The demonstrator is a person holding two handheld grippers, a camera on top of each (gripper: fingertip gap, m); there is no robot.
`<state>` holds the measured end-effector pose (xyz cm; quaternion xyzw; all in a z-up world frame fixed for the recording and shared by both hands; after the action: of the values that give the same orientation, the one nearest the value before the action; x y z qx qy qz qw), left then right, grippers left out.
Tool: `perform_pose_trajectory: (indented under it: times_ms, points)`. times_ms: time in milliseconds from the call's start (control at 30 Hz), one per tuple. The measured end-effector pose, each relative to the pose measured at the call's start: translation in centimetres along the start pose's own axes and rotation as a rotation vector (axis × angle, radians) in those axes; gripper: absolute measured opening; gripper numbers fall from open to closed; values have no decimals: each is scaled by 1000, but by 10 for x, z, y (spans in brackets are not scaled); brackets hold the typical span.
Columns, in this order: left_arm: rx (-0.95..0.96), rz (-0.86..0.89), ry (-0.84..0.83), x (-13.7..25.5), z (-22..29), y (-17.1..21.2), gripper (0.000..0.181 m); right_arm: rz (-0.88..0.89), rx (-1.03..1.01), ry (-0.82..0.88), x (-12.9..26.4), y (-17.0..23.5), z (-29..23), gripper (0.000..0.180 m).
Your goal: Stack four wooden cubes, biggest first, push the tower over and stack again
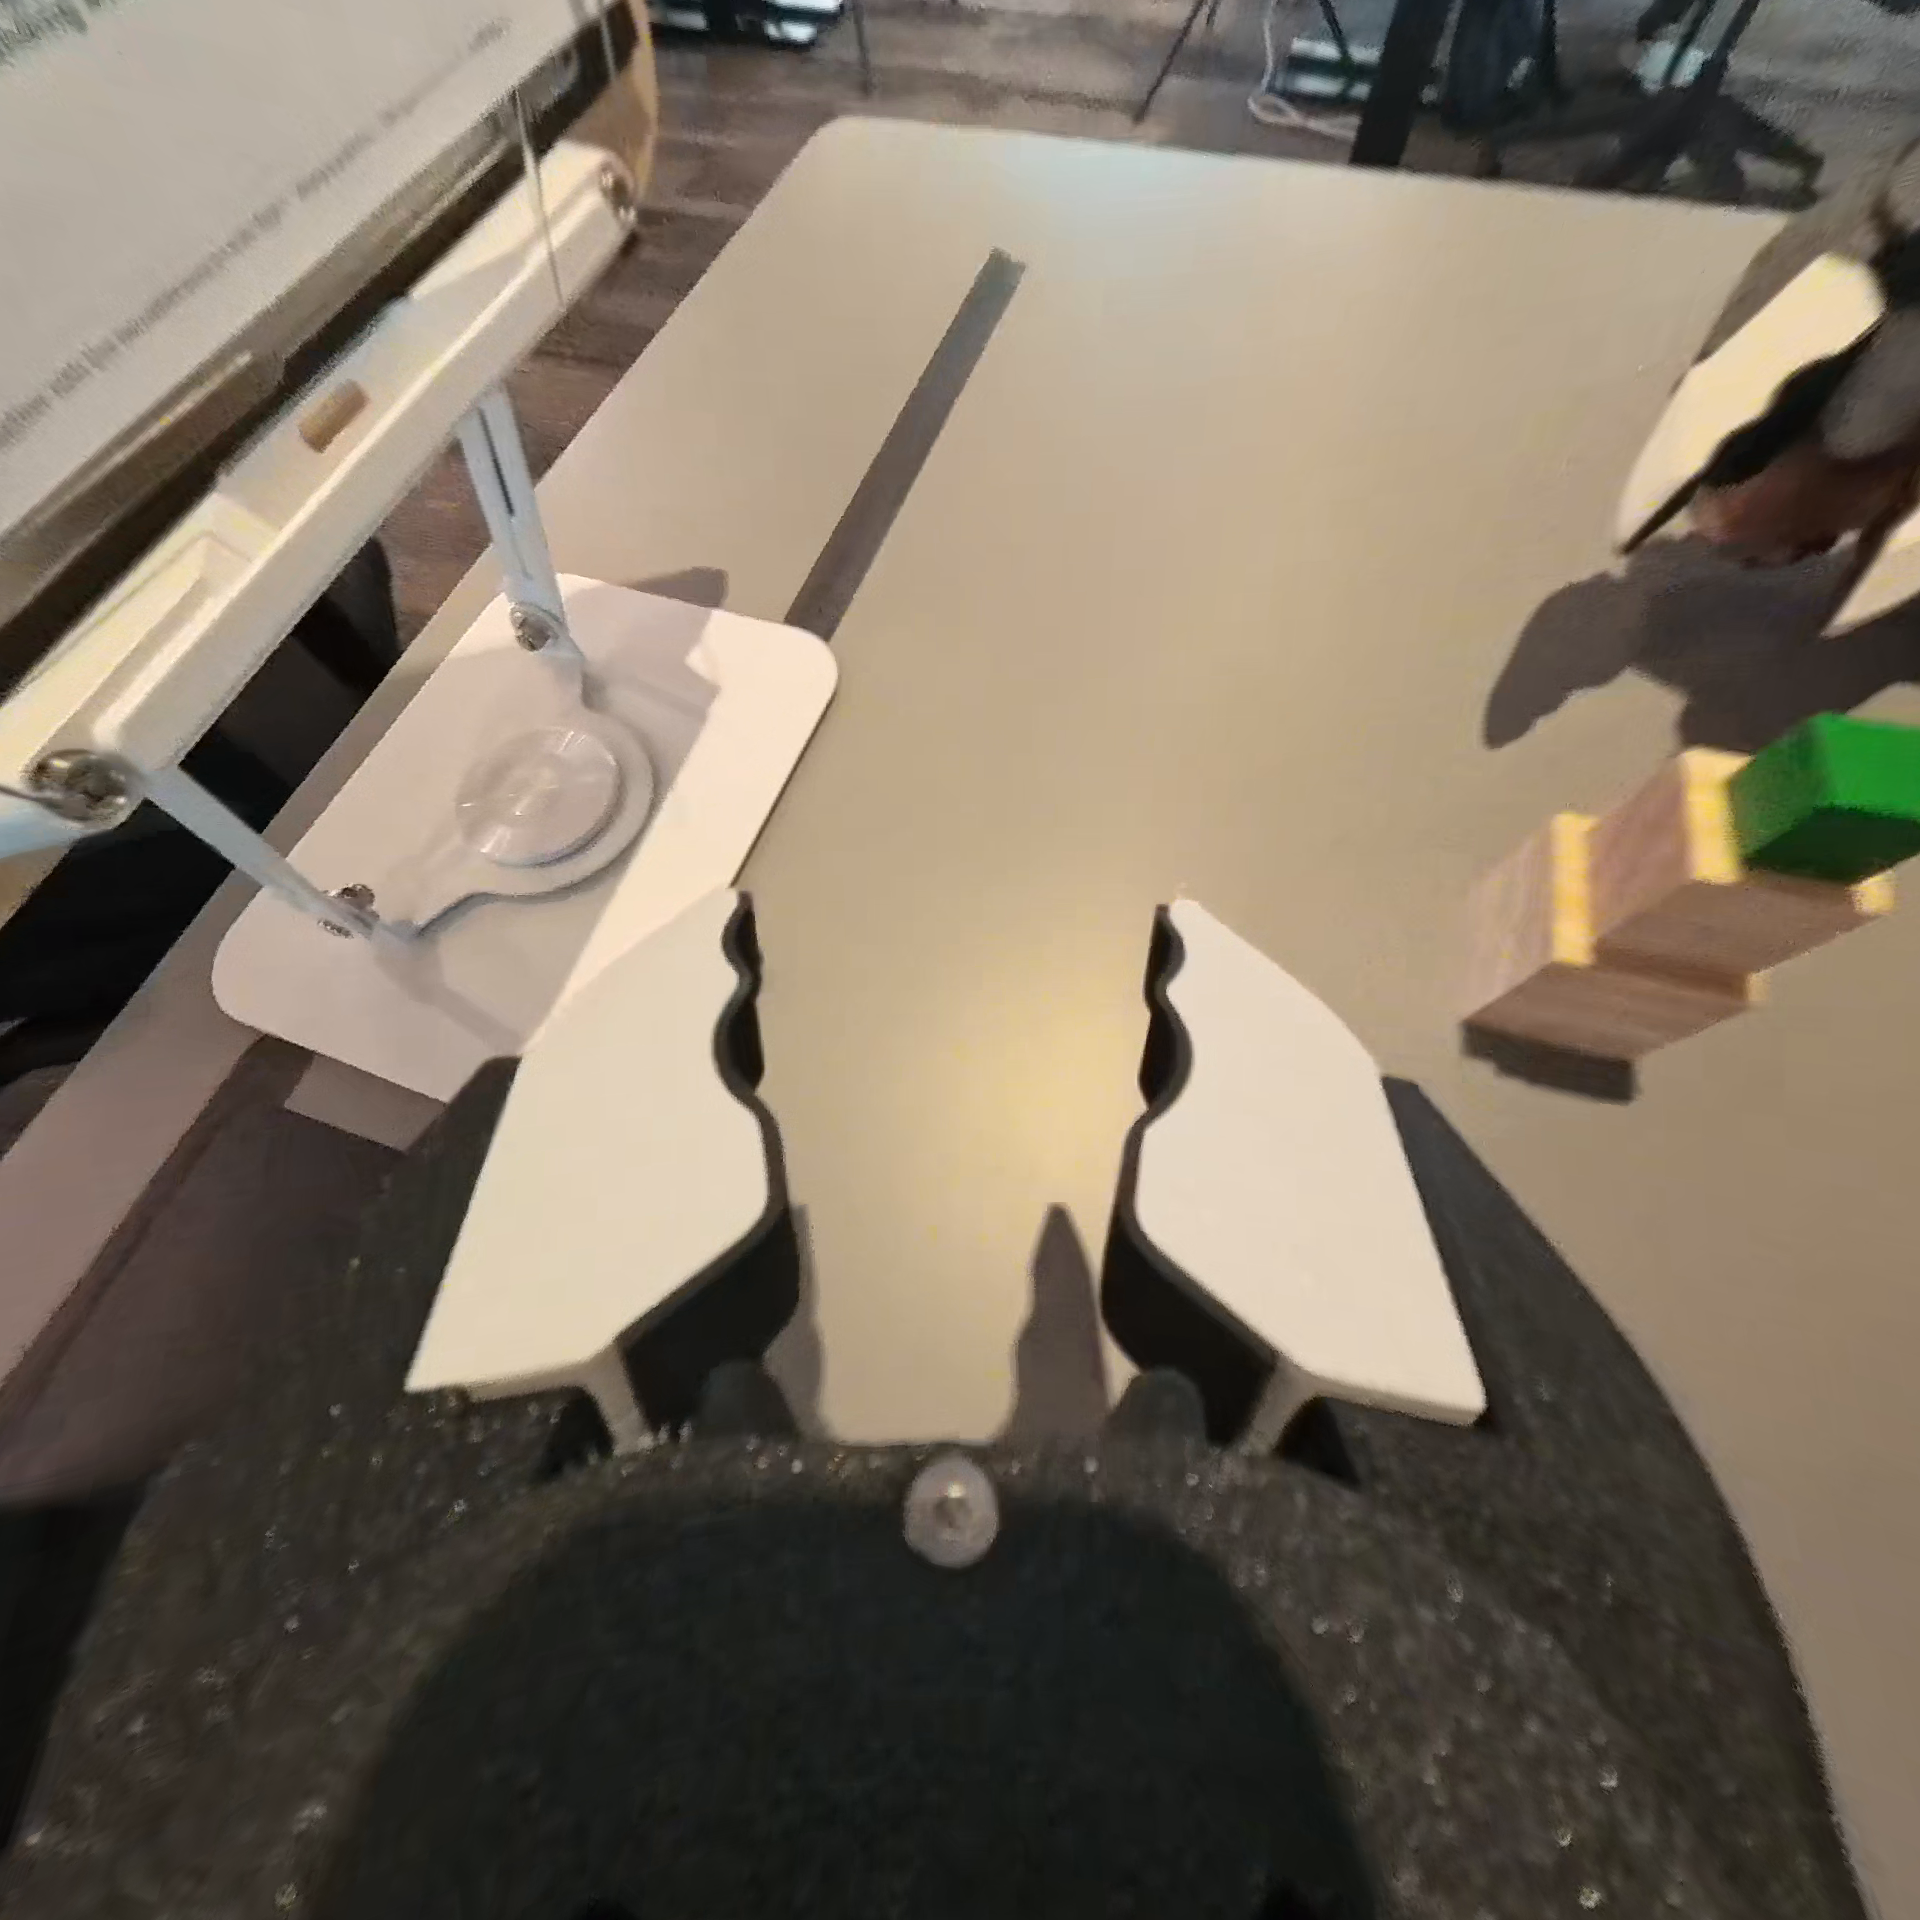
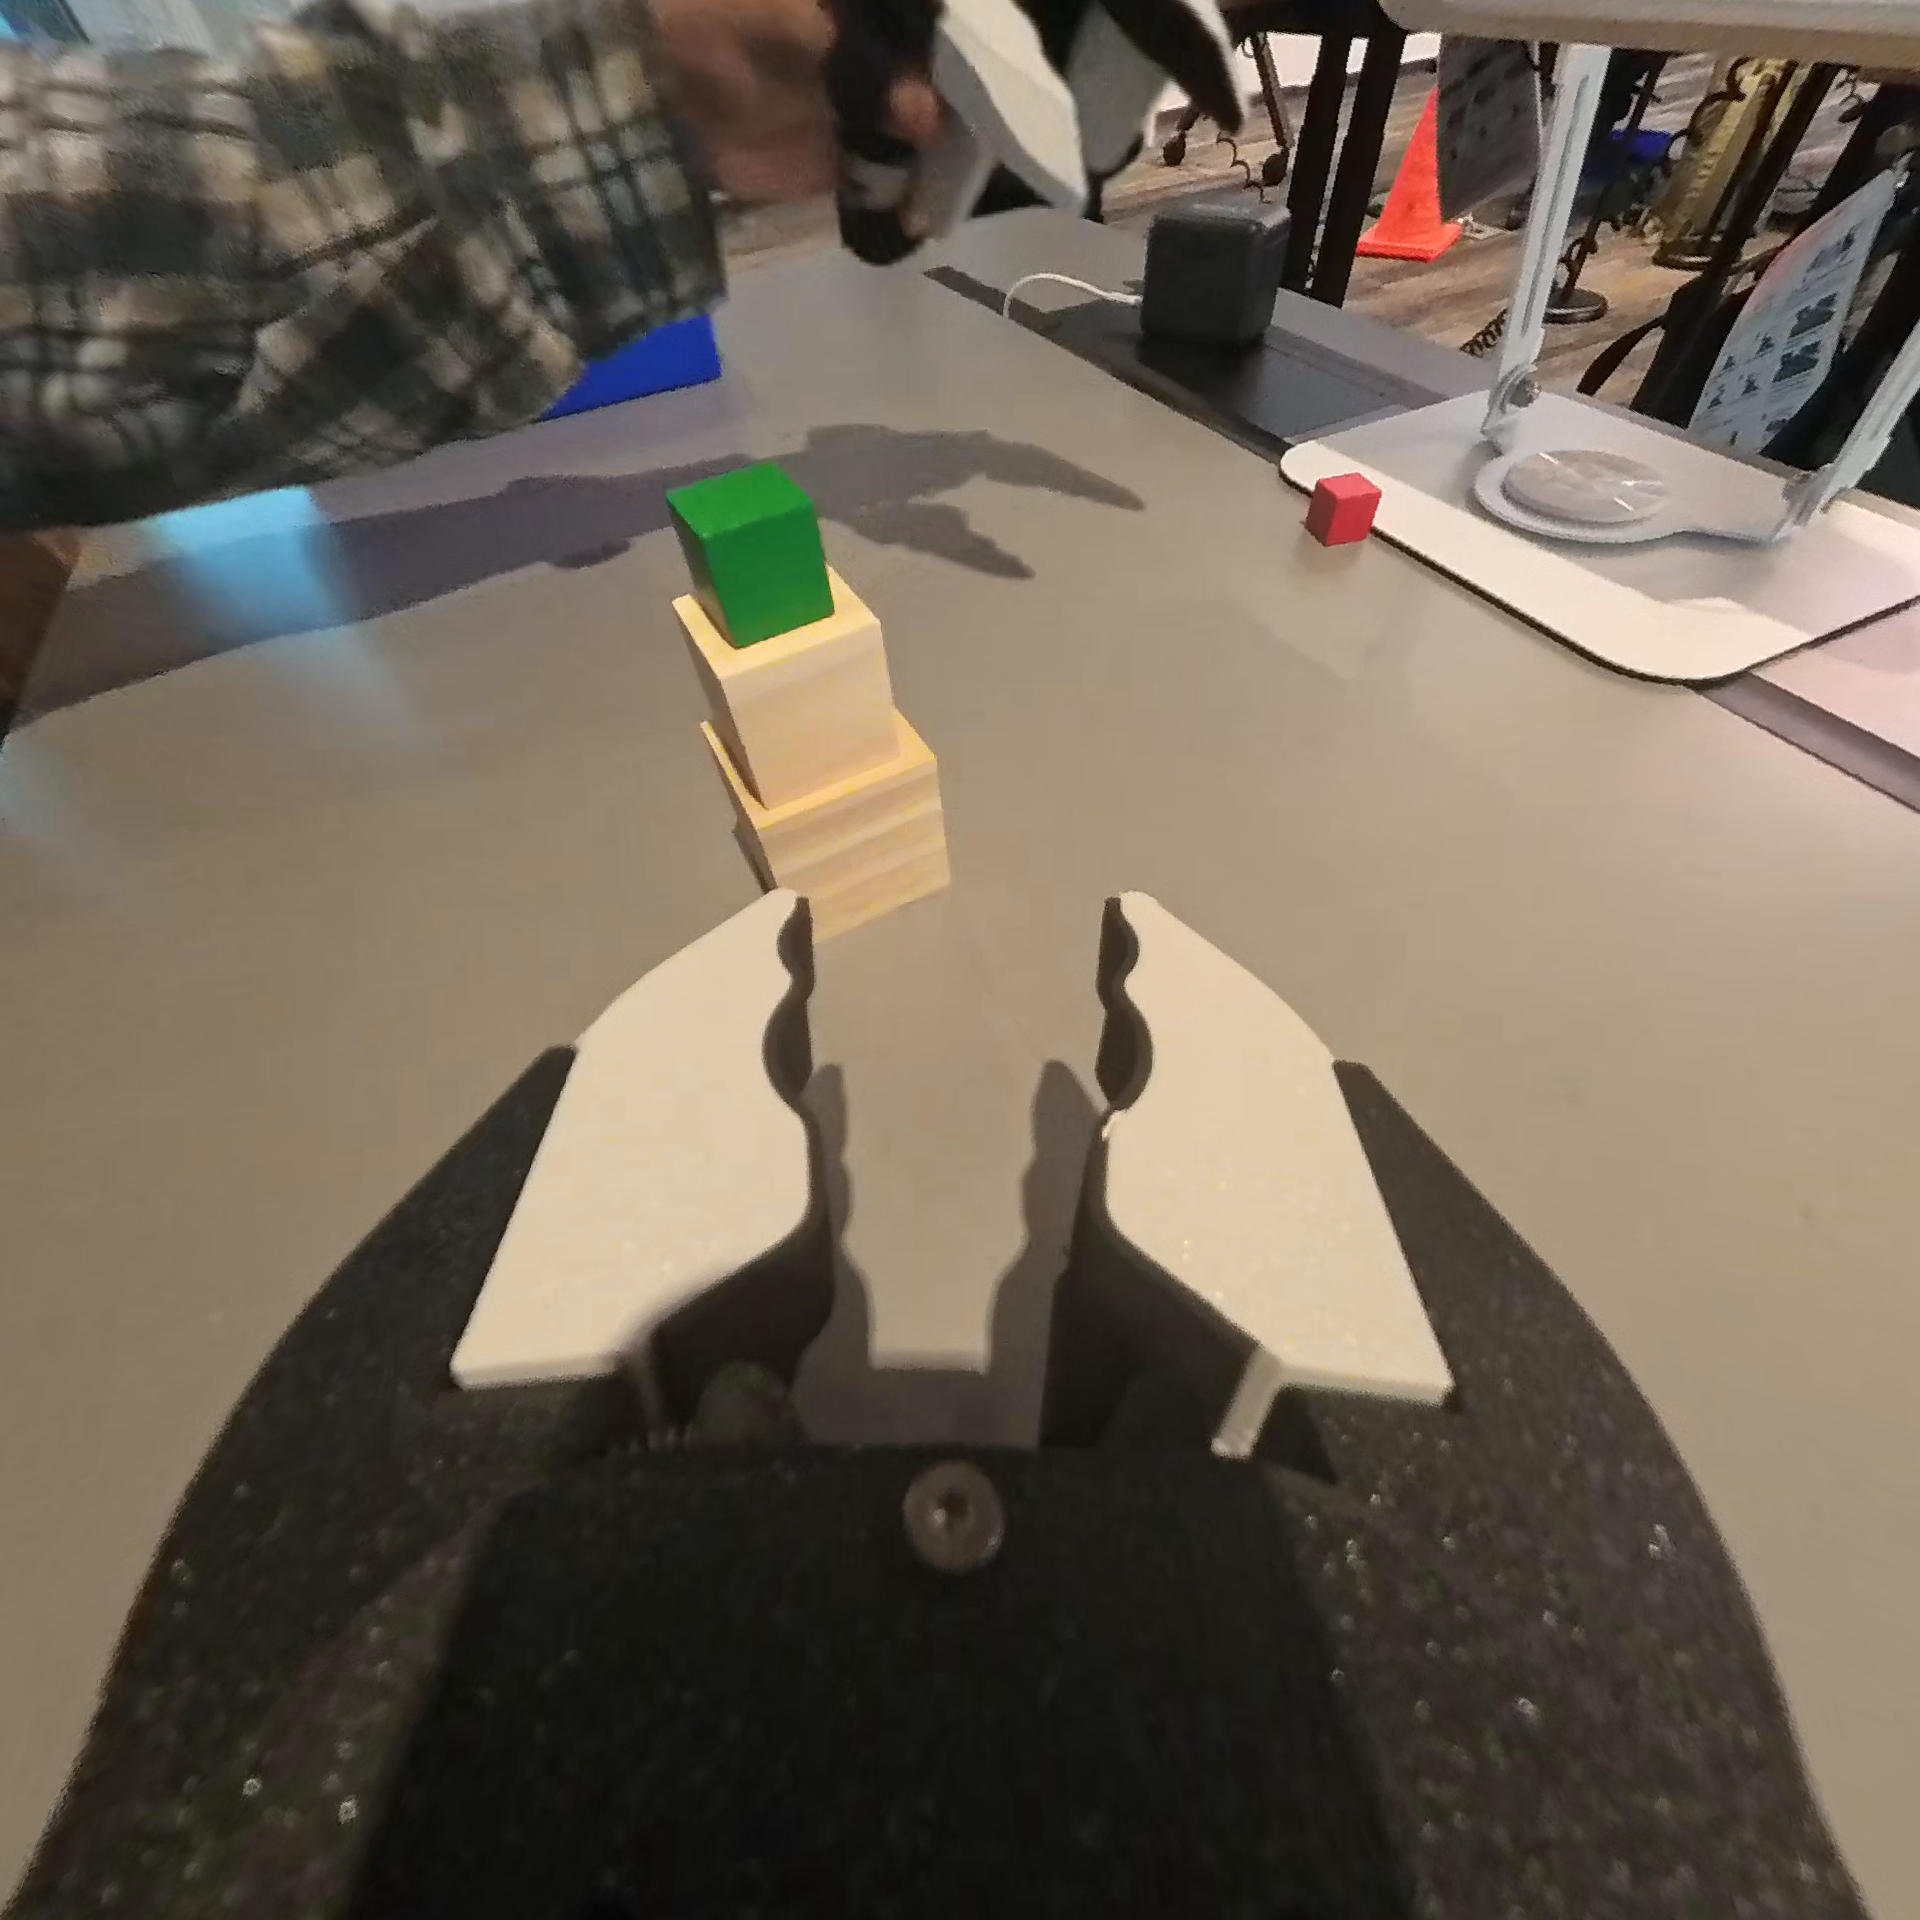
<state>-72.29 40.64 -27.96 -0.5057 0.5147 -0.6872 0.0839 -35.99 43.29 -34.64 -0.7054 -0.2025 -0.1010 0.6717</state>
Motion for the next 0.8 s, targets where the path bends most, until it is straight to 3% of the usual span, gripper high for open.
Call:
perform_pose_trajectory:
  times_ms: [267, 800]
  points:
    - [-81, 24, 89, -46, -59, 21, 58, -19, -5, -20, -3, 3, 0, 52]
    - [-112, -133, 142, -94, -88, 40, 49, -33, 24, -44, -5, -2, -8, 52]
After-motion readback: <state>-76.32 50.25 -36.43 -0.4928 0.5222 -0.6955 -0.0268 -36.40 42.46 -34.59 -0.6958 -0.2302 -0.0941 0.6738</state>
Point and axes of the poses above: each gripper's, where its closed fingertips meet, x back along the fingers, y out of its underside, z = x × y across the jaws, the point moved 8 cm from there along x, back along the fingers, and after that the axes turned 5 degrees about -z, right-handed, at the moved point
